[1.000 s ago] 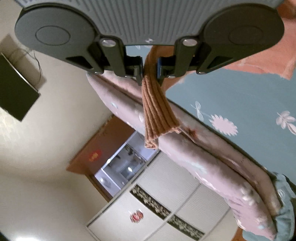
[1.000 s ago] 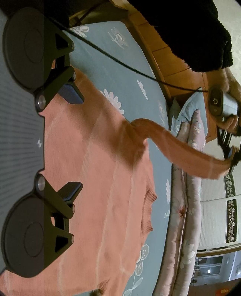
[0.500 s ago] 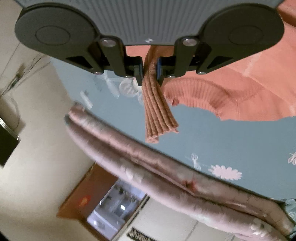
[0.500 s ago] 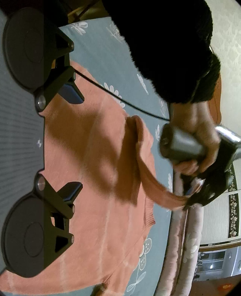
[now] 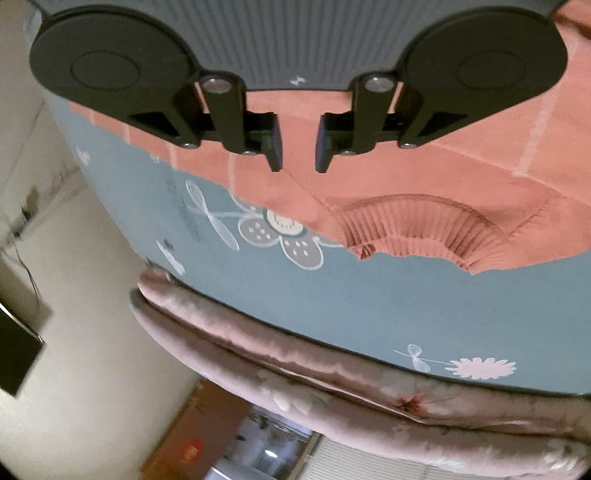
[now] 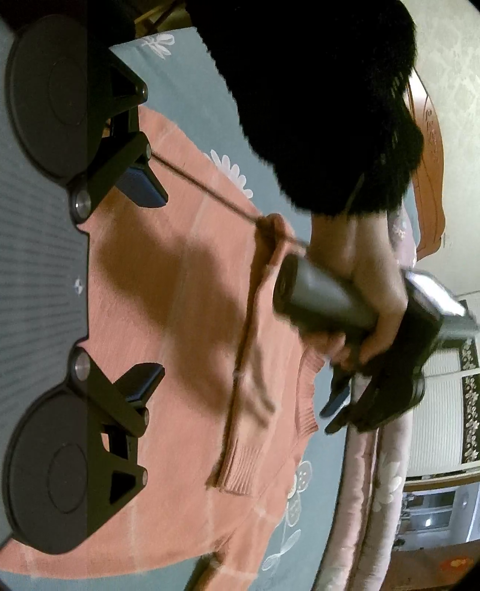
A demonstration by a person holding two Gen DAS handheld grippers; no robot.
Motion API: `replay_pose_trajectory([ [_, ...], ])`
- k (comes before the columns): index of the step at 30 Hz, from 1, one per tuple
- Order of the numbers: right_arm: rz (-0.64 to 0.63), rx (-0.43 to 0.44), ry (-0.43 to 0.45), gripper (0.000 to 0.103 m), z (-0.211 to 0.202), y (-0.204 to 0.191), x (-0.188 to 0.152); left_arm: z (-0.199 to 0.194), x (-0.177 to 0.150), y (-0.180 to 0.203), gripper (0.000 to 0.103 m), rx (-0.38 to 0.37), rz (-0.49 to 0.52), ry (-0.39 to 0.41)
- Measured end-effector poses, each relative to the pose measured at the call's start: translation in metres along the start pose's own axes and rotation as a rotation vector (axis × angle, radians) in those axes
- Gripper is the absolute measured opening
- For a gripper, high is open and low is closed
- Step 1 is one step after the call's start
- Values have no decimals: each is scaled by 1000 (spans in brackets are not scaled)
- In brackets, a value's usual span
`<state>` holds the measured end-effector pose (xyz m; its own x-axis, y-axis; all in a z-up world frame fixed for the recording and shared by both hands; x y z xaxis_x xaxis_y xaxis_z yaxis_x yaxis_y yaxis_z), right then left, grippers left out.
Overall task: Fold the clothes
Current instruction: 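Open the left tool and lay the sleeve flat on the body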
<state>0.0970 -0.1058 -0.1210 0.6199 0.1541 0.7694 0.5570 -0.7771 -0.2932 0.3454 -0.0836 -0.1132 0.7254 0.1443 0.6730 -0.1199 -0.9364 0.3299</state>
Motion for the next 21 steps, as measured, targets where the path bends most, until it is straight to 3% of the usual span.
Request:
replay_pose_trajectory([
  [3,34,-8,-4,94,0,6,-1,-21,-11,-14,53,10,78,-27],
  [7,83,-33,0,94,-1,19,-2,-52,-50,-33,72,120,191,-29],
  [12,164,-97,17,94,0,42,-5,-74,-96,-57,76,269,247,9],
  [17,236,-192,56,86,3,65,10,-76,-111,-80,80,293,215,-2],
  [19,139,-261,21,86,13,66,22,-78,-114,-86,87,314,227,5],
  [21,-48,-331,-43,79,32,65,33,-77,-117,-91,90,336,249,-5],
])
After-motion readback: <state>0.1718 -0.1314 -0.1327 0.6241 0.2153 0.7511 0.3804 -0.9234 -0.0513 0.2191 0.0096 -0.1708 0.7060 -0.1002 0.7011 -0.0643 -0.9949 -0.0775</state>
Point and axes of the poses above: each gripper's, at about its wrist camera, not at the fingertips, and z roughly the way its jaws point, y to its right, x to its top, the point moved 4 cm from there along z, roughly the way its jaws point, and after that the axes turned 8 degrees about x, right-handed, at the moved point
